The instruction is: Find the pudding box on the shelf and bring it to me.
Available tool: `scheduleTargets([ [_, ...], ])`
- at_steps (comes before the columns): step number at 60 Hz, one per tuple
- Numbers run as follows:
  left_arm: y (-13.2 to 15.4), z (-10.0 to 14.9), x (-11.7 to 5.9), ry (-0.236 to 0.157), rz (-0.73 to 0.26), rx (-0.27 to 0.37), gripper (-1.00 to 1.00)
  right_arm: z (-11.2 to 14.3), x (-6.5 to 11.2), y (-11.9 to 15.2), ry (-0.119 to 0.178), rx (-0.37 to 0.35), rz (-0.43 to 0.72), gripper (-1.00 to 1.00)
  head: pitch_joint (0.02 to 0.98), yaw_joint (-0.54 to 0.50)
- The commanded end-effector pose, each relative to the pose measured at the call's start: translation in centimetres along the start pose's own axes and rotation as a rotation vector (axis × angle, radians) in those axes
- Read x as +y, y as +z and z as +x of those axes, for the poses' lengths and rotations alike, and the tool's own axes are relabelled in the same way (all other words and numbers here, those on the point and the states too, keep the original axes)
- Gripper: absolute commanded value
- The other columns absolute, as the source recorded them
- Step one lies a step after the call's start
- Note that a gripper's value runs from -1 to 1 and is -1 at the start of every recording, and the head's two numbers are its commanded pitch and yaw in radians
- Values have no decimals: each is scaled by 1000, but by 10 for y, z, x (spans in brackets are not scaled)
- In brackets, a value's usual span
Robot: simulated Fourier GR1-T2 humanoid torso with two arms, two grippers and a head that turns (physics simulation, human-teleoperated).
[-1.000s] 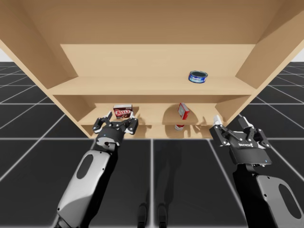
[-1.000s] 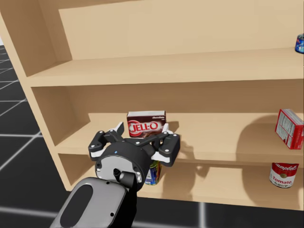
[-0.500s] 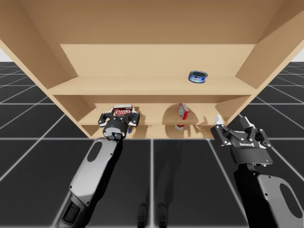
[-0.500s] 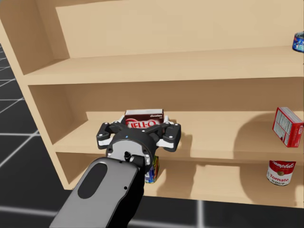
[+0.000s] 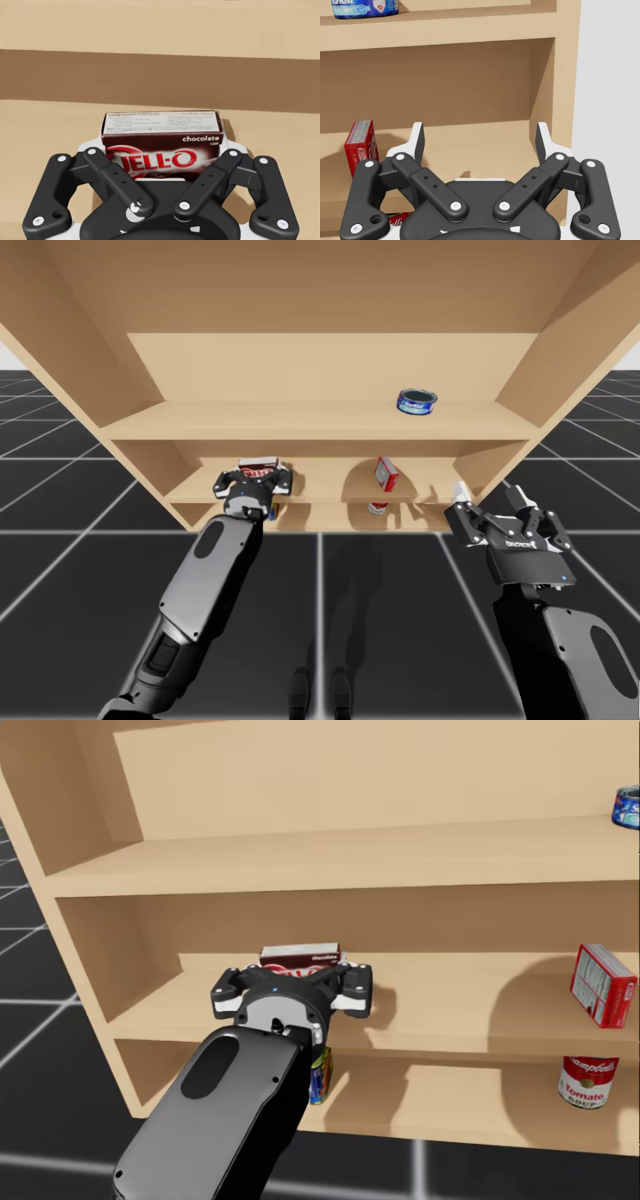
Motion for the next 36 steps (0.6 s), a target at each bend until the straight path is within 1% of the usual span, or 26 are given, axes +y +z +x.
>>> scheduleTargets([
  [1, -4, -5, -1, 0, -41, 16, 893, 0, 0, 0, 0, 0, 1, -1000, 531, 198],
  [3, -2, -4, -1, 3, -50, 15, 946, 0, -1, 0, 0, 1, 1, -1000, 530, 198],
  [4, -2, -3, -1, 3, -52, 13, 923, 0, -1, 0, 0, 1, 1, -1000, 529, 198],
  [7, 2, 0, -3, 0, -71, -4, 960, 0, -1, 0, 1, 1, 2, -1000, 529, 200],
  [15, 13, 9, -2, 3, -96, -41, 947, -1, -1, -1, 0, 2, 2, -1000, 527, 200],
  [17, 17, 13, -1, -1, -101, -51, 927, -1, -1, -1, -1, 3, 2, -1000, 527, 199],
  [19, 22, 15, 0, -7, -112, -56, 948, -1, -1, -1, -3, 4, 2, -1000, 526, 199],
  [21, 25, 17, 0, -15, -117, -58, 922, -1, -1, -1, -3, 4, 2, -1000, 525, 199],
  [23, 32, 20, 2, -25, -114, -73, 881, -1, -1, -1, -3, 4, 1, -1000, 523, 198],
  [24, 34, 21, 2, -29, -114, -76, 895, -1, -1, -1, -2, 4, 1, -1000, 523, 198],
  [27, 42, 24, 4, -31, -122, -84, 879, -1, -1, -1, -2, 4, 1, -1000, 522, 198],
  [29, 49, 25, 6, -38, -124, -87, 885, -1, -1, -1, -1, 5, 1, -1000, 522, 199],
  [32, 55, 26, 8, -35, -128, -90, 883, -1, -1, -1, -1, 5, 1, -1000, 522, 200],
  [36, 68, 27, 11, -49, -131, -98, 854, -1, -1, -1, -1, 5, 2, -1000, 522, 199],
])
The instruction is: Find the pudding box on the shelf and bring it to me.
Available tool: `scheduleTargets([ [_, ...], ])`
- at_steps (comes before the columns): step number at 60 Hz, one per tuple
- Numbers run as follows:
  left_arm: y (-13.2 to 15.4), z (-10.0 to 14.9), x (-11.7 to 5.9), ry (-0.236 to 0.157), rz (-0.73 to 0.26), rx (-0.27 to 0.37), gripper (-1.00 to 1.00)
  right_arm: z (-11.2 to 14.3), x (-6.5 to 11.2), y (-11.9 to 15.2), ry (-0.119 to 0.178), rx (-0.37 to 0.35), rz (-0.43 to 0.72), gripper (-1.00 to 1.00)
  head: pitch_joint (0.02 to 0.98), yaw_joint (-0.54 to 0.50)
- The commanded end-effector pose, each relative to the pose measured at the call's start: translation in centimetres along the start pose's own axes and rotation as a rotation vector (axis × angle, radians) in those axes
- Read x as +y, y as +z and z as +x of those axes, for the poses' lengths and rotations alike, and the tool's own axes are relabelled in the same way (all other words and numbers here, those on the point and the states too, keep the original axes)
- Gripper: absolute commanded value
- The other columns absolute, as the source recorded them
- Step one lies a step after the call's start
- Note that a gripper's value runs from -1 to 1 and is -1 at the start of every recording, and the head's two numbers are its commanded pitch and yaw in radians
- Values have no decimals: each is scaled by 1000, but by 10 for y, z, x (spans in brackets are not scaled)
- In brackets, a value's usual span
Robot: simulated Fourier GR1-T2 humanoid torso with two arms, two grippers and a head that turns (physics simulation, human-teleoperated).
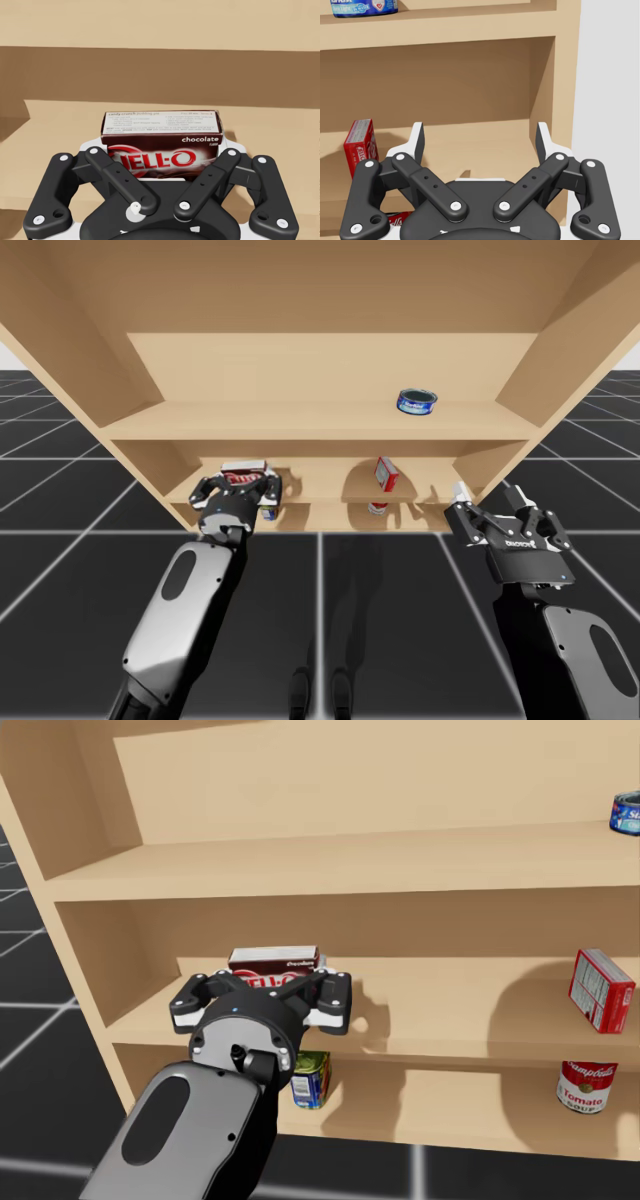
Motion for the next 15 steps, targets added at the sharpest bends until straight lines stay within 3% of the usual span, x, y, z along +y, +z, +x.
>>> scheduleTargets([
  [1, 22, 16, -5, -37, -127, -43, 854, 0, 0, 0, 1, 1, 1, -1000, 522, 199],
  [15, 58, 18, 8, -63, -139, -74, 949, 0, 0, -1, 1, 2, 2, -1000, 521, 194],
])
